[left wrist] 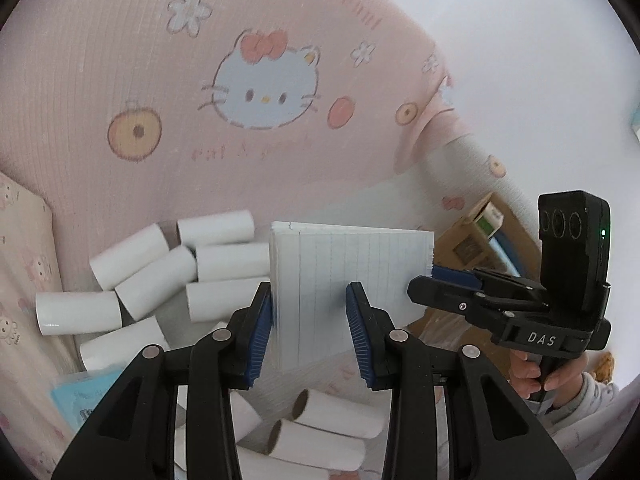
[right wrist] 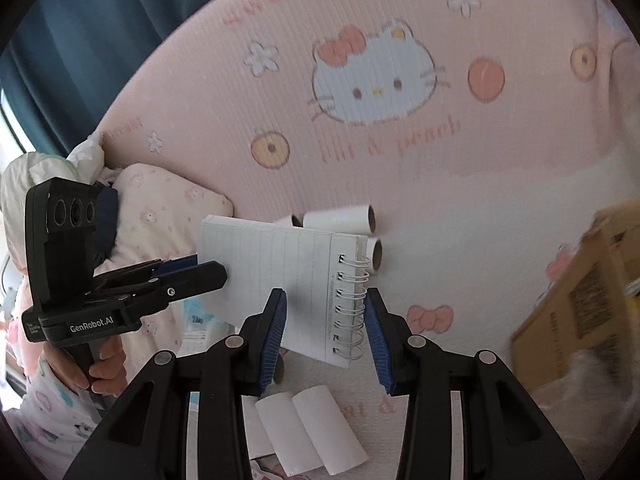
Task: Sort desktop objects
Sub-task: 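Lift the notepad with the right gripper off the tubes, then carry the notepad with the right gripper over the cardboard box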
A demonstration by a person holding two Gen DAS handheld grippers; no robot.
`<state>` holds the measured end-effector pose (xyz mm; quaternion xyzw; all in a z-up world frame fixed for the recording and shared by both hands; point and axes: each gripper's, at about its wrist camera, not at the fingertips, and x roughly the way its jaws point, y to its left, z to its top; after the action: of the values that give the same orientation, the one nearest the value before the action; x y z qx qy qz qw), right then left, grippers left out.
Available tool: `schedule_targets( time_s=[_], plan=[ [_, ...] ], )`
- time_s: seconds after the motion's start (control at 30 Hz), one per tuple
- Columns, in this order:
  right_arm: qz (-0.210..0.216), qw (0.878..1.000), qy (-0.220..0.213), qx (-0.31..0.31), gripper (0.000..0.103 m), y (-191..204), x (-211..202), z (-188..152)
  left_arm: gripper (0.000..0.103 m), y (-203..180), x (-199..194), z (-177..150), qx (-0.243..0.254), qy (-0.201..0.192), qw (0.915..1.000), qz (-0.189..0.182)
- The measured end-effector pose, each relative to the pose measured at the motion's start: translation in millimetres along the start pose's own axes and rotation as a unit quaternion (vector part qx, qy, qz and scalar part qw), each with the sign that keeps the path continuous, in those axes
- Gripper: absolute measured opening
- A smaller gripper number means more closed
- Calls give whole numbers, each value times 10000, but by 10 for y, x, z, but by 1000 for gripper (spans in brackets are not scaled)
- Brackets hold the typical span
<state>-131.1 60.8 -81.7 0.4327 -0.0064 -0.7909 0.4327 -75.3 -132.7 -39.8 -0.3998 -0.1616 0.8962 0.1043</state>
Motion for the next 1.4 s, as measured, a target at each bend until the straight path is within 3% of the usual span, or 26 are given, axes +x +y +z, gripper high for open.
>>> schedule_targets(
  time_s=[0.27,0.73,0.97,1.17,1.4],
  plan=[
    [1,9996,-288,15,38,-51,-328,-25,39,-407,-45,80,302,-145,9994,41],
    [-477,9902,-1167,594,38,-602,-1212,-114,39,-1424,282,389,1122,-213,9925,-436],
    [-597,9849,-1271,1014,38,-879,-1463,-234,39,-1764,518,445,1386,-54,9885,-599],
    [-1053,9801,-1272,1104,38,-1076,-1623,-236,39,-2038,813,519,1453,235,9854,-850],
    [-1291,9725,-1361,1380,38,-1381,-1845,-312,39,-2317,1134,618,1701,535,9774,-1135]
  ],
)
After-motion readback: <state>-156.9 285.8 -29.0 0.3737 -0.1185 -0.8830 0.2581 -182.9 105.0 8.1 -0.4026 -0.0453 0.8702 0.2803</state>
